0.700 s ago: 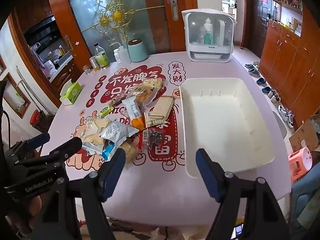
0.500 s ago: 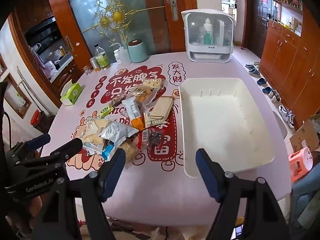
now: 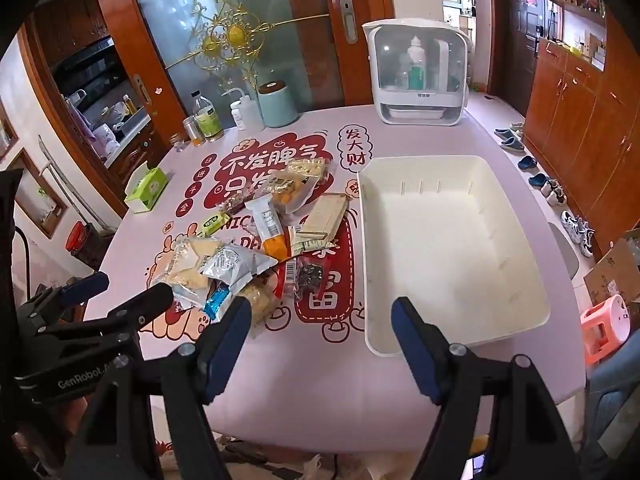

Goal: Organize snacks

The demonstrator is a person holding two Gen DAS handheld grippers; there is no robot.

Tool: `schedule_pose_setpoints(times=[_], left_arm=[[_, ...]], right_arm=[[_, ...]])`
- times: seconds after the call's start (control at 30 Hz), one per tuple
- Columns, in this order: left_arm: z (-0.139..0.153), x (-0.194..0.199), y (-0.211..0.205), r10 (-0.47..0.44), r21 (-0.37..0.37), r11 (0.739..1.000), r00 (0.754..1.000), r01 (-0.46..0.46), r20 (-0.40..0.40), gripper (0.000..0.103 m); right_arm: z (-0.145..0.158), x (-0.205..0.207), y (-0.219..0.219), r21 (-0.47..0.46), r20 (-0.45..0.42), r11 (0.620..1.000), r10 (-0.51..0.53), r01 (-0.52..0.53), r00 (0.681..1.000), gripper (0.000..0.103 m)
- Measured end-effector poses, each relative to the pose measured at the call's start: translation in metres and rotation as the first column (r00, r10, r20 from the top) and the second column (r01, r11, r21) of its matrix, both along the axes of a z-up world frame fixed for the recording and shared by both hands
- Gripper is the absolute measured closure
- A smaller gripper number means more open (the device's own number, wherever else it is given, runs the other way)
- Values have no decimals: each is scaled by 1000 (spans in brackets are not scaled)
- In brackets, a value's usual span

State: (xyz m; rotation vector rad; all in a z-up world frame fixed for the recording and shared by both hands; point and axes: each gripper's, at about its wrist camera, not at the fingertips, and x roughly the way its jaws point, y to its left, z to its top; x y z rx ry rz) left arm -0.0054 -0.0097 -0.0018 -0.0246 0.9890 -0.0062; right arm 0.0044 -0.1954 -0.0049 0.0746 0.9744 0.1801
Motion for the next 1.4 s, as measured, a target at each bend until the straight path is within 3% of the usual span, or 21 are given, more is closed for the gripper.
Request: schedule_pose_setpoints(times=[1.4], left_arm=[[6, 1, 3, -2, 12, 1000, 1000, 2, 12, 7]], right_arm=[[-2, -3, 12, 10, 6, 1000, 3, -4, 1000, 29]])
